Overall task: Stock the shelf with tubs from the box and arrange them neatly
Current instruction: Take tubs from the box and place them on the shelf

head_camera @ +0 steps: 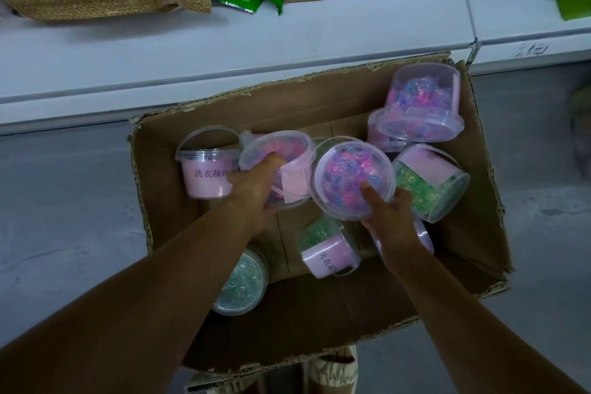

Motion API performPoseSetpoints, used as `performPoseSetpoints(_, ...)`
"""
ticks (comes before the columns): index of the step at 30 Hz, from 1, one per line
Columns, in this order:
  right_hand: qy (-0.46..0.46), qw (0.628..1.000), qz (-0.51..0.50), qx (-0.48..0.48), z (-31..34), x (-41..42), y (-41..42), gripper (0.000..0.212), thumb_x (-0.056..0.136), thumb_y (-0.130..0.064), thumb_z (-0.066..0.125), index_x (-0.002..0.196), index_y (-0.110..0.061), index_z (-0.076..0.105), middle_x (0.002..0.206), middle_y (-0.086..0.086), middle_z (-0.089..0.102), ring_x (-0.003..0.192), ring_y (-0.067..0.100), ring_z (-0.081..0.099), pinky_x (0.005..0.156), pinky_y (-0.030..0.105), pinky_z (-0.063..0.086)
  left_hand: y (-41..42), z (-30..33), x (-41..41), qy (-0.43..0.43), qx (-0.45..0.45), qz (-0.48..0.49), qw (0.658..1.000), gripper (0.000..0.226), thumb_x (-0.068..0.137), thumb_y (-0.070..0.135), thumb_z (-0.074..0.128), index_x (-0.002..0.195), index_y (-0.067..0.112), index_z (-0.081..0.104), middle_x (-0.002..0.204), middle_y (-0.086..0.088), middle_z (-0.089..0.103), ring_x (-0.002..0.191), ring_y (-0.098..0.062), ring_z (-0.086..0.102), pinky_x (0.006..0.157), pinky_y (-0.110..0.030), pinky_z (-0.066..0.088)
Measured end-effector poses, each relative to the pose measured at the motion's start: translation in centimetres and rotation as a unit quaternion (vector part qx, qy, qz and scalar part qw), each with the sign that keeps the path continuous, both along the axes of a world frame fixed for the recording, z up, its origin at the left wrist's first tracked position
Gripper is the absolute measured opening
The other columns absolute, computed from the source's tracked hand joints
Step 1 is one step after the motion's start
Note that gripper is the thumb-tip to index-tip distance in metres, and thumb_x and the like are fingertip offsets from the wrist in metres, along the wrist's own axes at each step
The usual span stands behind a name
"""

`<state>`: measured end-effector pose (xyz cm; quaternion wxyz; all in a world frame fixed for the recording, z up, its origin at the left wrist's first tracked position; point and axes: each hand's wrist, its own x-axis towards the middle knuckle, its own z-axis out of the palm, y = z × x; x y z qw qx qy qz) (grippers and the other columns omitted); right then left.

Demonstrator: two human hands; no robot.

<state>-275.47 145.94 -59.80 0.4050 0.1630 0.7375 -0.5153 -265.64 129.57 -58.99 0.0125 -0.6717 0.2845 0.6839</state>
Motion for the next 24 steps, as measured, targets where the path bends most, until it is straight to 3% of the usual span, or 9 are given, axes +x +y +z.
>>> performPoseSetpoints(3,0.026,0.999,0.009,-0.015,0.5,0.3,-0.3,0.059,0.085,-0.023,0.066,0.133,-0.013,0.031,0.116,0.002,0.051,0.105,0.018,0.057,0.084,0.038,0.056,0.2,0.2,0.6,0.041,0.046,-0.011,0.998,0.051,0.083,0.038,0.064,0.128,0.016,0.052,0.113,-0.011,0.064,0.090,-0.025,0.063,0.058,-0.031,0.051)
performPoseSetpoints(7,0.008,0.999,-0.018,-0.027,1.7,0.3,-0.6,0.053,0.089,-0.022,0.061,0.133,-0.017,0.033,0.125,0.008,0.051,0.108,0.023,0.056,0.086,0.039,0.052,0.5,1.6,0.6,0.004,0.038,0.009,0.999,0.050,0.087,0.047,0.055,0.130,0.023,0.045,0.105,-0.009,0.058,0.073,-0.018,0.054,0.058,-0.027,0.039)
performPoseSetpoints(10,0.015,0.999,-0.013,-0.035,4.1,0.0,-1.0,0.049,0.091,-0.022,0.058,0.135,-0.017,0.035,0.114,0.003,0.055,0.096,0.018,0.058,0.076,0.032,0.052,0.7,3.8,1.0,0.010,-0.030,0.015,0.999,0.051,0.089,0.046,0.052,0.133,0.026,0.037,0.103,-0.007,0.057,0.071,-0.017,0.056,0.057,-0.026,0.042)
performPoseSetpoints(12,0.026,0.998,-0.009,-0.047,6.6,-0.1,-1.3,0.046,0.092,-0.020,0.056,0.134,-0.016,0.038,0.105,0.000,0.055,0.088,0.012,0.058,0.071,0.028,0.052,0.7,6.1,1.7,0.025,-0.075,0.001,0.997,0.053,0.085,0.047,0.055,0.132,0.030,0.037,0.109,-0.005,0.060,0.080,-0.020,0.061,0.063,-0.033,0.051)
performPoseSetpoints(14,0.033,0.998,0.009,-0.054,9.6,-0.3,-1.6,0.044,0.092,-0.022,0.055,0.133,-0.016,0.039,0.107,-0.001,0.056,0.087,0.011,0.058,0.074,0.029,0.053,0.5,9.0,2.5,0.054,-0.090,-0.004,0.994,0.053,0.081,0.049,0.060,0.129,0.036,0.040,0.116,-0.005,0.062,0.096,-0.027,0.064,0.079,-0.048,0.055)
performPoseSetpoints(15,0.036,0.998,0.020,-0.056,11.4,-0.2,-1.8,0.042,0.092,-0.023,0.055,0.131,-0.018,0.040,0.107,-0.002,0.057,0.088,0.011,0.058,0.076,0.031,0.053,0.5,10.9,2.9,0.065,-0.099,-0.006,0.993,0.050,0.084,0.047,0.060,0.129,0.037,0.041,0.117,-0.003,0.062,0.099,-0.027,0.063,0.079,-0.048,0.054)
performPoseSetpoints(18,0.043,0.997,0.033,-0.063,17.0,0.0,-2.4,0.038,0.092,-0.021,0.055,0.129,-0.016,0.045,0.109,0.002,0.062,0.087,0.013,0.062,0.075,0.033,0.056,-0.1,17.0,4.0,0.073,-0.163,-0.012,0.984,0.040,0.091,0.039,0.055,0.128,0.037,0.039,0.118,0.000,0.058,0.103,-0.026,0.062,0.065,-0.033,0.054)
performPoseSetpoints(21,0.049,0.994,0.025,-0.092,23.8,0.3,-3.6,0.032,0.094,-0.015,0.051,0.126,-0.014,0.049,0.095,-0.002,0.062,0.079,0.013,0.061,0.050,0.017,0.051,-1.0,23.6,4.9,0.110,-0.198,0.013,0.974,0.039,0.091,0.030,0.056,0.127,0.031,0.041,0.119,-0.002,0.059,0.102,-0.026,0.063,0.049,-0.023,0.053)
performPoseSetpoints(24,0.063,0.991,0.040,-0.110,30.5,0.9,-4.5,0.022,0.091,-0.023,0.054,0.114,-0.020,0.053,0.100,0.003,0.064,0.083,0.015,0.062,0.053,0.018,0.050,-2.1,30.6,6.3,0.124,-0.231,0.025,0.965,0.036,0.092,0.029,0.055,0.125,0.031,0.041,0.114,-0.002,0.062,0.097,-0.026,0.064,0.054,-0.025,0.055)
